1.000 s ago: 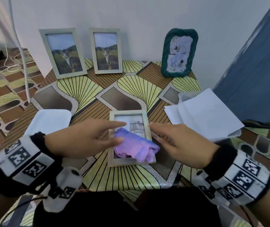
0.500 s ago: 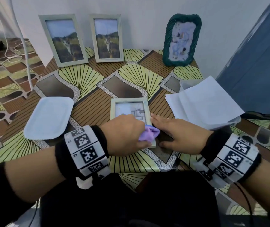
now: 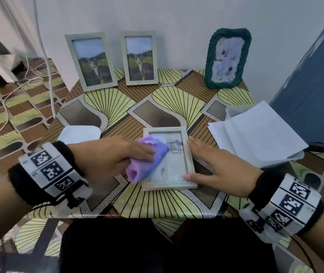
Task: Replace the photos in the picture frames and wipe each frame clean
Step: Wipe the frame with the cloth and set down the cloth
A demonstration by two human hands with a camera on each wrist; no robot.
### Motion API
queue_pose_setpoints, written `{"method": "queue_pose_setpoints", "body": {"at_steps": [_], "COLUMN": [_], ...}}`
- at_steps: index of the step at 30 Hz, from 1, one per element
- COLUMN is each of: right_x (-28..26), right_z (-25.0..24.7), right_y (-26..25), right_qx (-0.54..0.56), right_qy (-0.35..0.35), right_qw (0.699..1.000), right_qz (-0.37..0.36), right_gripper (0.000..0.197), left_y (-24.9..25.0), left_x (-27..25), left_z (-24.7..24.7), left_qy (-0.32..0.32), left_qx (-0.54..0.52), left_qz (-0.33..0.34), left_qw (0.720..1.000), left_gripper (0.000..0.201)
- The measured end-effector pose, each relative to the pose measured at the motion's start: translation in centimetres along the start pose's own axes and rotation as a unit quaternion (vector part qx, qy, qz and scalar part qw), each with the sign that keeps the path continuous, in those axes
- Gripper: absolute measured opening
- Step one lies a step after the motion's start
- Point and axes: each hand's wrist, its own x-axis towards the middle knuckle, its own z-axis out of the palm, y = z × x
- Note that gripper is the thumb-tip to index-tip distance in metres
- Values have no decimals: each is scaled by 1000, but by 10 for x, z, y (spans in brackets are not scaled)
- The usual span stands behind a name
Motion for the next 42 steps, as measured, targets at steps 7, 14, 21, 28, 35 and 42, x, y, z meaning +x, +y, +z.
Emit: {"method": "queue_pose_setpoints", "body": {"at_steps": [7, 14, 21, 28, 35, 42], "right_x": [6, 8, 8, 6, 10, 15], "right_z": [2, 1, 0, -3, -6, -11], "right_y": [-2, -1, -4, -4, -8, -16], "right_qx": [-73, -116, -111, -107, -145, -188], "right_qy": [-73, -78, -78, -70, -70, -86], "right_qw": [994, 990, 991, 991, 986, 978], "right_qz": [19, 16, 14, 29, 35, 43], "right_gripper": [108, 109, 105, 108, 108, 106], "left_y": [-4, 3, 10, 7, -5, -2], "left_x": [-13, 9, 36, 71, 81, 69], "left_z": [26, 22, 37, 30, 26, 26], "left_qy": [-117, -85, -135, -178, -121, -83], "left_qx": [90, 7, 23, 84, 173, 215], "left_qz": [-93, 51, 57, 35, -102, -135], "left_qw": [985, 995, 989, 980, 972, 964], "left_gripper": [92, 56, 65, 72, 75, 70]}}
